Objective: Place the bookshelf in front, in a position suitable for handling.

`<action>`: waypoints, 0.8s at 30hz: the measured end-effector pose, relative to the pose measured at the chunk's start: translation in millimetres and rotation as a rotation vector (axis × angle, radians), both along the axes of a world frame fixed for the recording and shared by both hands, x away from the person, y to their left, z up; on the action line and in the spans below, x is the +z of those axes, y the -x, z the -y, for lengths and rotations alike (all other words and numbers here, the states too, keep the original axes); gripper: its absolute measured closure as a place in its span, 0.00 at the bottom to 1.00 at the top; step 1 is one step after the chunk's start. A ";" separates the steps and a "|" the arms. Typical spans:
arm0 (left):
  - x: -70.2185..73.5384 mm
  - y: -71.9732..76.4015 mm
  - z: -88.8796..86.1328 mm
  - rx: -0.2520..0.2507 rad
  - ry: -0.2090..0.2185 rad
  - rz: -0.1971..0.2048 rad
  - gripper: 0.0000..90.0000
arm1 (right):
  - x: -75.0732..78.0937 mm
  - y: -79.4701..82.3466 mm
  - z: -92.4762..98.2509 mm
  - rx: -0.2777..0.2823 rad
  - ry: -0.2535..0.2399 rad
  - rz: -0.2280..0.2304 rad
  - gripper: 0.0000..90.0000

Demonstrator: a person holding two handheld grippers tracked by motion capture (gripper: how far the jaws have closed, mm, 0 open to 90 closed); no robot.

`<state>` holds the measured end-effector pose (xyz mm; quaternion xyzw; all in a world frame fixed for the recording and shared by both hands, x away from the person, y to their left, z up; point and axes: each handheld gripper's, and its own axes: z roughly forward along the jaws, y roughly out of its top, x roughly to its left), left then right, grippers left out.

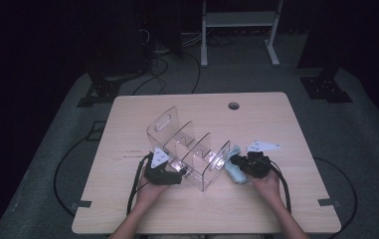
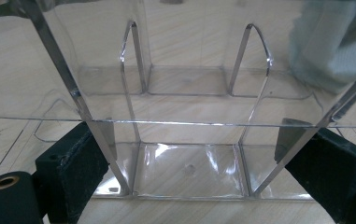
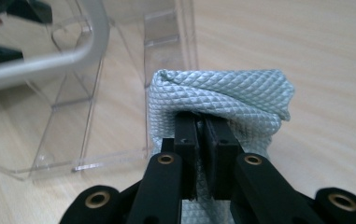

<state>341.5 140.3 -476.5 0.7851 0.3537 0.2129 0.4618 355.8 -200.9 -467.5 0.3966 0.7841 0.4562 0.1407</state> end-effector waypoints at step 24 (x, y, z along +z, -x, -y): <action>-0.3 -0.4 0.1 0.003 0.004 0.001 0.09 | 3.1 -12.3 8.5 -0.010 -0.063 -0.016 0.94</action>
